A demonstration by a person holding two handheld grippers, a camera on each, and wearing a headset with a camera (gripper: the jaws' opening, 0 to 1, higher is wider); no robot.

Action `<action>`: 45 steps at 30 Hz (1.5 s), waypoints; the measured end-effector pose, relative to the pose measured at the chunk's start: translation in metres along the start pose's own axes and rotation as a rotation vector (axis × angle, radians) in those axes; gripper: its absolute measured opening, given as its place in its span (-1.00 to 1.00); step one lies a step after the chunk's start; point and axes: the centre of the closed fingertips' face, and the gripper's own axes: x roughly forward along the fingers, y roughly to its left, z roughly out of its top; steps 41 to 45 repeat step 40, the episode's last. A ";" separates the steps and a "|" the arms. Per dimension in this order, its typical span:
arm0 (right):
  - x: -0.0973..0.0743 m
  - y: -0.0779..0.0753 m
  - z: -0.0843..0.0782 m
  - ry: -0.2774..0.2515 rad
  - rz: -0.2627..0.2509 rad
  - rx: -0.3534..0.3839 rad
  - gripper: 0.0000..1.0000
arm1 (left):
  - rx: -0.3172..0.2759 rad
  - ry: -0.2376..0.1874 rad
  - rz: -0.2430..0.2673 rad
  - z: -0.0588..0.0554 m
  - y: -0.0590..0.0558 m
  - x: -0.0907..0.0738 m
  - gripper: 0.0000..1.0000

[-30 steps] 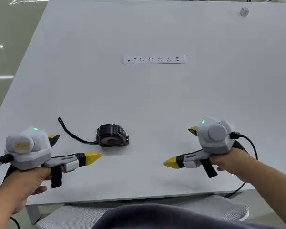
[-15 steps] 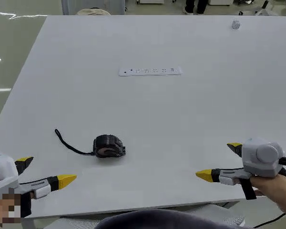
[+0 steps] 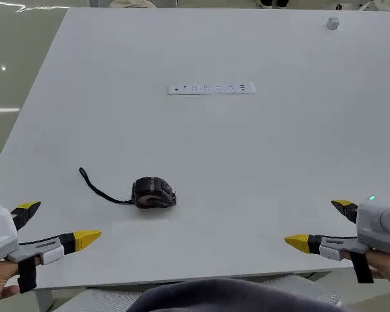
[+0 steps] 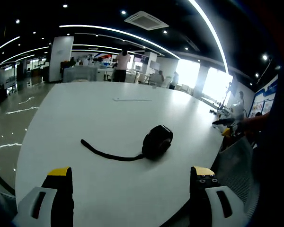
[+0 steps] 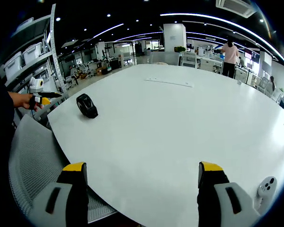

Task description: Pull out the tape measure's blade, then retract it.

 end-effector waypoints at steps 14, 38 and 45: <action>0.001 -0.002 0.002 0.010 -0.004 -0.008 1.00 | 0.008 0.033 -0.014 -0.008 0.005 -0.008 1.00; -0.015 -0.001 -0.009 0.025 -0.042 0.009 1.00 | -0.008 -0.027 0.022 0.007 0.014 -0.014 1.00; -0.015 -0.001 -0.010 0.026 -0.040 0.013 1.00 | -0.013 -0.025 0.022 0.006 0.013 -0.014 1.00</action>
